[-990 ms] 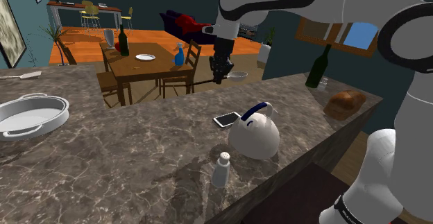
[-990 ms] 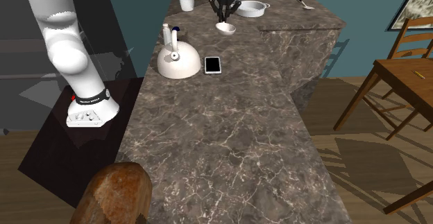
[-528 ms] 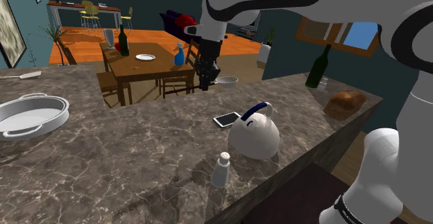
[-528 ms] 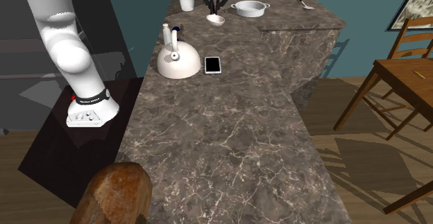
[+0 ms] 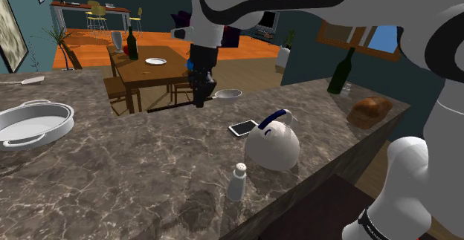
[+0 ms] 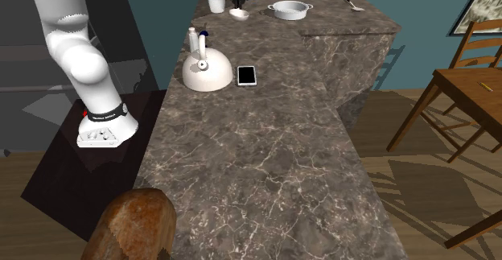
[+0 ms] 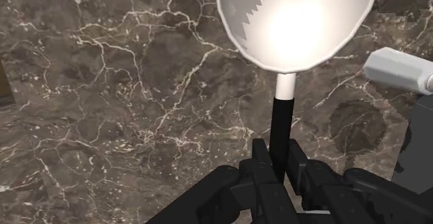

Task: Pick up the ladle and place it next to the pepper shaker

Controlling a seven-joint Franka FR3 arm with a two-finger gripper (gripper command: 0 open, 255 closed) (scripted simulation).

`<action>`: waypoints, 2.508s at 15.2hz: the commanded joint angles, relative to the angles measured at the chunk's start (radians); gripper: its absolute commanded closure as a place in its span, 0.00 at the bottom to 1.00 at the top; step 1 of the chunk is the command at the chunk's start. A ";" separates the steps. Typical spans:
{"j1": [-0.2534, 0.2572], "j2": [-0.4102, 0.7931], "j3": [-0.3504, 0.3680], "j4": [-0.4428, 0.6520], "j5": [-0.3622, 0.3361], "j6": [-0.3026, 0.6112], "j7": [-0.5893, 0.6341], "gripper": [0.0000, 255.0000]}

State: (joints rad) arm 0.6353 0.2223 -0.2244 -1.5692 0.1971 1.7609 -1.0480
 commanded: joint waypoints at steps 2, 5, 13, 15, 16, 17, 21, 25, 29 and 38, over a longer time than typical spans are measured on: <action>0.037 0.035 0.025 0.047 0.002 -0.002 0.065 1.00; 0.071 0.077 0.048 0.104 0.004 -0.009 0.126 1.00; 0.107 0.126 0.069 0.095 0.008 0.058 0.171 1.00; 0.108 0.128 0.070 0.071 0.010 0.084 0.167 1.00; 0.108 0.129 0.070 0.059 0.010 0.096 0.165 1.00; 0.109 0.131 0.070 0.048 0.011 0.109 0.163 1.00; 0.110 0.139 0.072 0.007 0.016 0.158 0.155 1.00; 0.111 0.151 0.073 -0.030 0.021 0.205 0.146 1.00; 0.111 0.166 0.075 -0.062 0.027 0.252 0.137 1.00; 0.109 0.211 0.082 -0.119 0.043 0.352 0.116 1.00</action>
State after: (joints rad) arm 0.7452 0.4270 -0.1432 -1.6852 0.2387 2.1032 -0.9301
